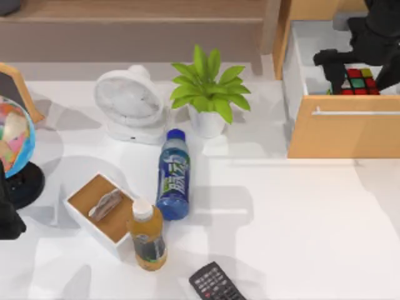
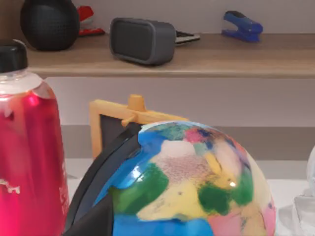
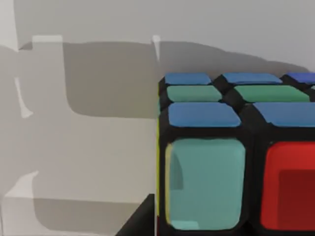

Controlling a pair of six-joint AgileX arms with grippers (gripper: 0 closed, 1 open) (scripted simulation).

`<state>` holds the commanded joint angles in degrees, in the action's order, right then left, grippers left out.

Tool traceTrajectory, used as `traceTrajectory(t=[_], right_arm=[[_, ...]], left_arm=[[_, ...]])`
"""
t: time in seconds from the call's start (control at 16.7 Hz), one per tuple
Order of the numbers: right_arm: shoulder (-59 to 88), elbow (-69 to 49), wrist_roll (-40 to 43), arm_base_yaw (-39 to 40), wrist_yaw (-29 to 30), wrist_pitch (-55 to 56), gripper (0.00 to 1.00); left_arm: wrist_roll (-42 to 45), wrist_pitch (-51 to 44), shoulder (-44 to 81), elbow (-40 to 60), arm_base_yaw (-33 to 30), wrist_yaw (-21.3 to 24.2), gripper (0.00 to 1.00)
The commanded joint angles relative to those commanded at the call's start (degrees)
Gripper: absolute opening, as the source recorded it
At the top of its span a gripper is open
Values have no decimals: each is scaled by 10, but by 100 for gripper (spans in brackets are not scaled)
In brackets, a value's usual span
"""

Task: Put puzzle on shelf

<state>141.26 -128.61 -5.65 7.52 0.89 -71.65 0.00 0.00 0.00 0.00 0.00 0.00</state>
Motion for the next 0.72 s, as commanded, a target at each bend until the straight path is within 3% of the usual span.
traceTrajectory(t=[0.12, 0.18, 0.72], right_arm=[[0, 0, 0, 0, 0, 0, 2], [0, 0, 0, 0, 0, 0, 0], [-1, 0, 0, 1, 1, -2, 0]], left_arm=[[0, 0, 0, 0, 0, 0, 100], [0, 0, 0, 0, 0, 0, 100], [0, 0, 0, 0, 0, 0, 100]])
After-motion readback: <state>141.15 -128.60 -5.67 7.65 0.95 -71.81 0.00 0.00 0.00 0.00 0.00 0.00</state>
